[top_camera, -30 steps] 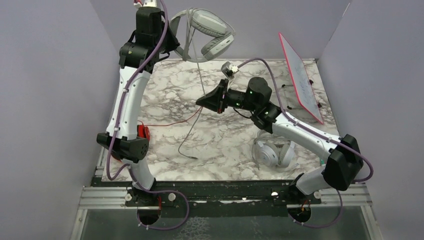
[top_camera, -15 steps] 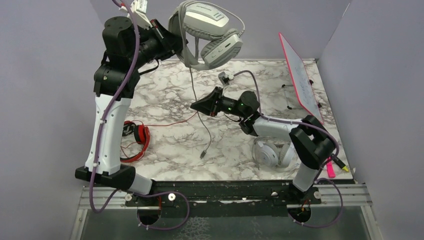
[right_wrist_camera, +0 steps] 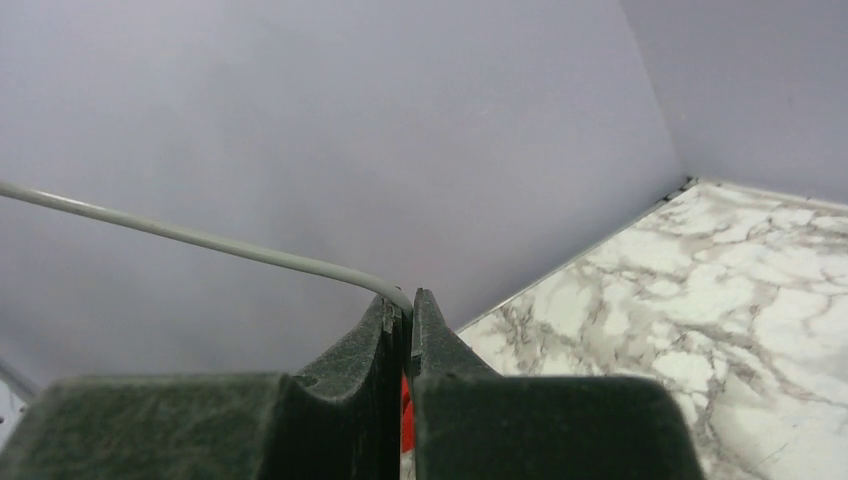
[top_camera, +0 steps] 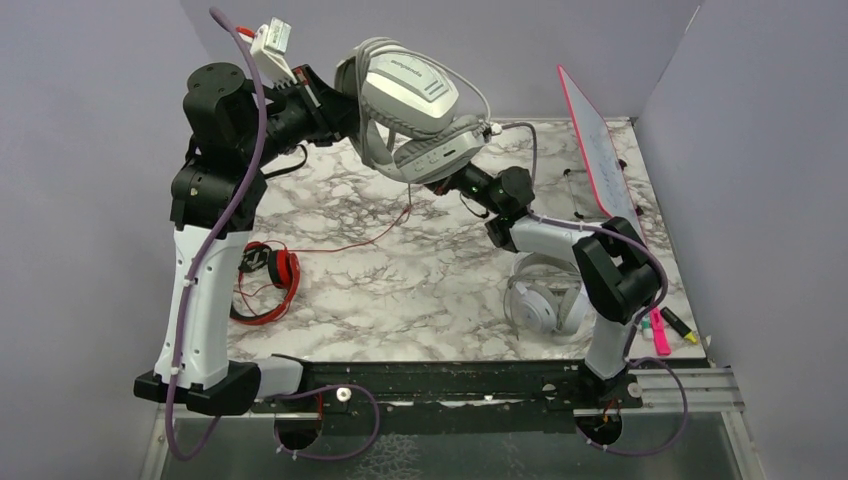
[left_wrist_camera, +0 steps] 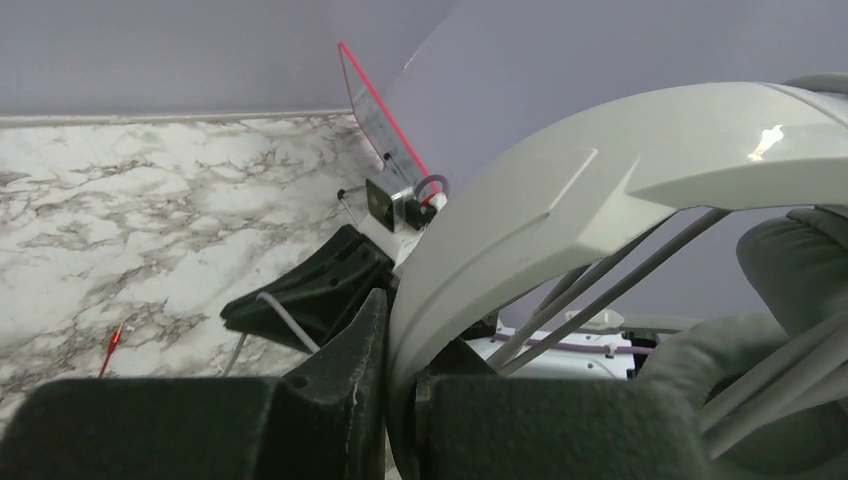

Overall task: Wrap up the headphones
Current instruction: Wrap the headphones cable around the headphones.

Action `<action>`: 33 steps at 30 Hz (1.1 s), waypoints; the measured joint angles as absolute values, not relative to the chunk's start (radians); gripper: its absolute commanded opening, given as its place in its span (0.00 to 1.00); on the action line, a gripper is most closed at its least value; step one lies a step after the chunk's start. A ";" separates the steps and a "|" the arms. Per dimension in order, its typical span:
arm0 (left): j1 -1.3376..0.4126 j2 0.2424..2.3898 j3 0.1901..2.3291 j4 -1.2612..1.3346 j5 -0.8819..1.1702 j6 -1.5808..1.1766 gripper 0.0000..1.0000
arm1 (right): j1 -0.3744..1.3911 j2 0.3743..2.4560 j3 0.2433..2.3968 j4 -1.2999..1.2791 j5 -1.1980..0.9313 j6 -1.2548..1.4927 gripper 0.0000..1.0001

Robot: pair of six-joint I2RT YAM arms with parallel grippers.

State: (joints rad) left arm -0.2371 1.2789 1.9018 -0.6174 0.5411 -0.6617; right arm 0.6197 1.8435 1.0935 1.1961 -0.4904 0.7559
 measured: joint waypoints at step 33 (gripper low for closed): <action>-0.347 1.149 1.810 -0.803 0.502 -0.465 0.00 | 0.432 1.980 1.493 1.043 -0.493 0.628 0.14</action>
